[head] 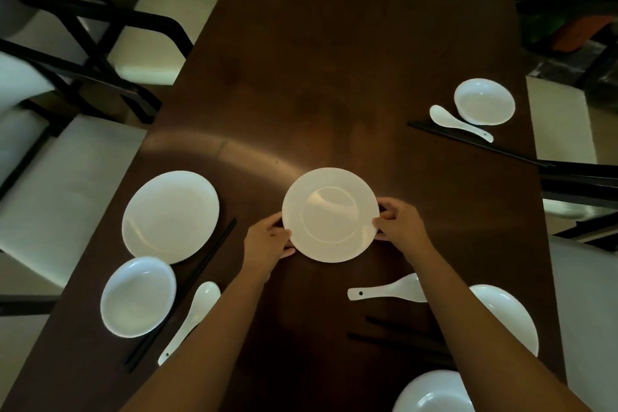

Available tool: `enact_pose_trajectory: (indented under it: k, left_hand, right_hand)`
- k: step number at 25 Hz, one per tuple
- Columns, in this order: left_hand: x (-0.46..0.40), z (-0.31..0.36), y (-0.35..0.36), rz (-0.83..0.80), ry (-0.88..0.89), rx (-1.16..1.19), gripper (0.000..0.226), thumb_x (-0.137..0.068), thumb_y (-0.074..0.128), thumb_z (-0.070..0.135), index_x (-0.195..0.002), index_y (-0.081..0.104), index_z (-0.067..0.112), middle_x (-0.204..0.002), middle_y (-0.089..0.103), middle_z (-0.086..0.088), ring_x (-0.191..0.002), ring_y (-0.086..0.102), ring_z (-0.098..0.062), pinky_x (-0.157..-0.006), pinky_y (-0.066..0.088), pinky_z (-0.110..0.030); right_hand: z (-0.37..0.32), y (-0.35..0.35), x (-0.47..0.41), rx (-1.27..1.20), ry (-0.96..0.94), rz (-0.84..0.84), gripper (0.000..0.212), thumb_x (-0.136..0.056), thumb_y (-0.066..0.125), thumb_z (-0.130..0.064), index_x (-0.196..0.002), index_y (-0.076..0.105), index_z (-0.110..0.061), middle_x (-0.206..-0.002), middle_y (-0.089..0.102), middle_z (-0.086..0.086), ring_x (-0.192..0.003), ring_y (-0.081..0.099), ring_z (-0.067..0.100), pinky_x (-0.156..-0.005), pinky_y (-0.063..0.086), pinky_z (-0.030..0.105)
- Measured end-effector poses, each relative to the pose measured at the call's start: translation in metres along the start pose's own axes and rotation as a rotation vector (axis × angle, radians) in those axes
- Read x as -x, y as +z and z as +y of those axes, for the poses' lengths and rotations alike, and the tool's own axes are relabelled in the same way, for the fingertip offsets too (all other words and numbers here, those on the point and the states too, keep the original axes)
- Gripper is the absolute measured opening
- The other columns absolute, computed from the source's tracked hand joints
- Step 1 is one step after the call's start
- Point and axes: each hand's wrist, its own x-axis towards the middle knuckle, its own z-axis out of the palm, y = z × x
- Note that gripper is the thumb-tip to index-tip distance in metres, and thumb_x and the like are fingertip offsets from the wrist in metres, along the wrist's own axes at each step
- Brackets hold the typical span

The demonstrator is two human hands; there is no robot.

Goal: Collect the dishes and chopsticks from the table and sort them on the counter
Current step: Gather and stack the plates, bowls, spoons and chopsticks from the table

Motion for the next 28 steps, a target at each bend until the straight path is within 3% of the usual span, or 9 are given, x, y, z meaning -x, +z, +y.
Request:
enact_pose_trajectory:
  k: [3, 5, 7, 10, 13, 16, 20, 24, 28]
  left_hand:
    - [0.003, 0.012, -0.009, -0.021, 0.103, -0.475, 0.039, -0.091, 0.052, 0.022, -0.129, 0.05, 0.013, -0.098, 0.069, -0.005, -0.063, 0.066, -0.008, -0.063, 0.05, -0.019]
    - [0.009, 0.026, -0.022, -0.024, 0.234, -0.72, 0.041, -0.091, 0.051, 0.03, -0.129, 0.049, 0.013, -0.102, 0.069, -0.006, -0.073, 0.066, -0.013, -0.074, 0.049, -0.027]
    - [0.018, 0.037, -0.05, 0.041, 0.438, -0.827, 0.042, -0.09, 0.052, 0.031, -0.13, 0.049, 0.018, -0.103, 0.067, -0.003, -0.089, 0.064, -0.019, -0.08, 0.05, -0.033]
    - [0.023, 0.044, -0.116, 0.193, 0.708, -0.944, 0.04, -0.088, 0.056, 0.025, -0.127, 0.054, 0.015, -0.113, 0.065, -0.009, -0.1, 0.061, -0.027, -0.083, 0.05, -0.038]
    - [0.014, 0.039, -0.198, 0.284, 0.857, -1.169, 0.044, -0.082, 0.062, 0.019, -0.123, 0.058, 0.006, -0.114, 0.064, -0.022, -0.099, 0.062, -0.039, -0.085, 0.051, -0.046]
    - [-0.005, 0.026, -0.259, 0.198, 0.739, -1.375, 0.054, -0.084, 0.062, 0.026, -0.134, 0.047, 0.012, -0.132, 0.053, -0.019, -0.117, 0.052, -0.035, -0.1, 0.04, -0.047]
    - [-0.032, -0.003, -0.301, 0.098, 0.516, -1.414, 0.068, -0.086, 0.055, 0.042, -0.145, 0.023, 0.027, -0.153, 0.027, -0.006, -0.136, 0.033, -0.023, -0.11, 0.029, -0.039]
    - [-0.049, -0.024, -0.303, -0.056, 0.413, -1.296, 0.082, -0.081, 0.063, 0.043, -0.146, 0.015, 0.033, -0.156, 0.019, -0.003, -0.139, 0.028, -0.022, -0.11, 0.03, -0.037]
    - [-0.058, -0.036, -0.294, -0.115, 0.414, -0.983, 0.081, -0.077, 0.071, 0.029, -0.144, 0.025, 0.027, -0.146, 0.033, -0.003, -0.128, 0.037, -0.018, -0.105, 0.036, -0.031]
  right_hand:
    - [-0.005, 0.0, 0.005, 0.383, -0.059, 0.066, 0.037, -0.086, 0.063, -0.018, -0.122, 0.055, -0.017, -0.112, 0.062, 0.008, -0.088, 0.061, 0.021, -0.081, 0.052, 0.035]
    - [-0.017, 0.003, 0.011, 0.596, -0.173, 0.179, 0.037, -0.087, 0.059, -0.029, -0.122, 0.054, -0.019, -0.121, 0.057, 0.008, -0.103, 0.058, 0.024, -0.087, 0.049, 0.038]
    - [-0.04, 0.016, 0.018, 0.595, -0.341, 0.202, 0.039, -0.087, 0.058, -0.033, -0.124, 0.053, -0.021, -0.127, 0.052, 0.007, -0.11, 0.055, 0.026, -0.091, 0.047, 0.039]
    - [-0.081, 0.063, 0.03, 0.543, -0.579, 0.107, 0.041, -0.085, 0.06, -0.028, -0.124, 0.053, -0.019, -0.129, 0.049, 0.008, -0.113, 0.051, 0.027, -0.089, 0.045, 0.036]
    - [-0.117, 0.129, 0.043, 0.623, -0.755, 0.018, 0.048, -0.086, 0.06, -0.026, -0.131, 0.046, -0.018, -0.134, 0.045, 0.009, -0.12, 0.046, 0.027, -0.092, 0.044, 0.036]
    - [-0.133, 0.187, 0.045, 0.816, -0.905, -0.052, 0.052, -0.089, 0.057, -0.03, -0.136, 0.038, -0.024, -0.143, 0.038, 0.006, -0.131, 0.037, 0.024, -0.101, 0.042, 0.037]
    - [-0.133, 0.232, 0.03, 0.999, -0.835, -0.13, 0.05, -0.092, 0.051, -0.035, -0.139, 0.036, -0.028, -0.153, 0.023, 0.006, -0.139, 0.025, 0.024, -0.108, 0.034, 0.036]
    - [-0.125, 0.247, 0.02, 1.004, -0.62, -0.203, 0.05, -0.092, 0.05, -0.035, -0.14, 0.036, -0.028, -0.153, 0.022, 0.006, -0.137, 0.029, 0.024, -0.109, 0.032, 0.035]
    - [-0.124, 0.258, 0.019, 0.85, -0.522, -0.221, 0.047, -0.091, 0.05, -0.017, -0.137, 0.041, -0.023, -0.145, 0.036, 0.004, -0.132, 0.038, 0.022, -0.107, 0.034, 0.032]
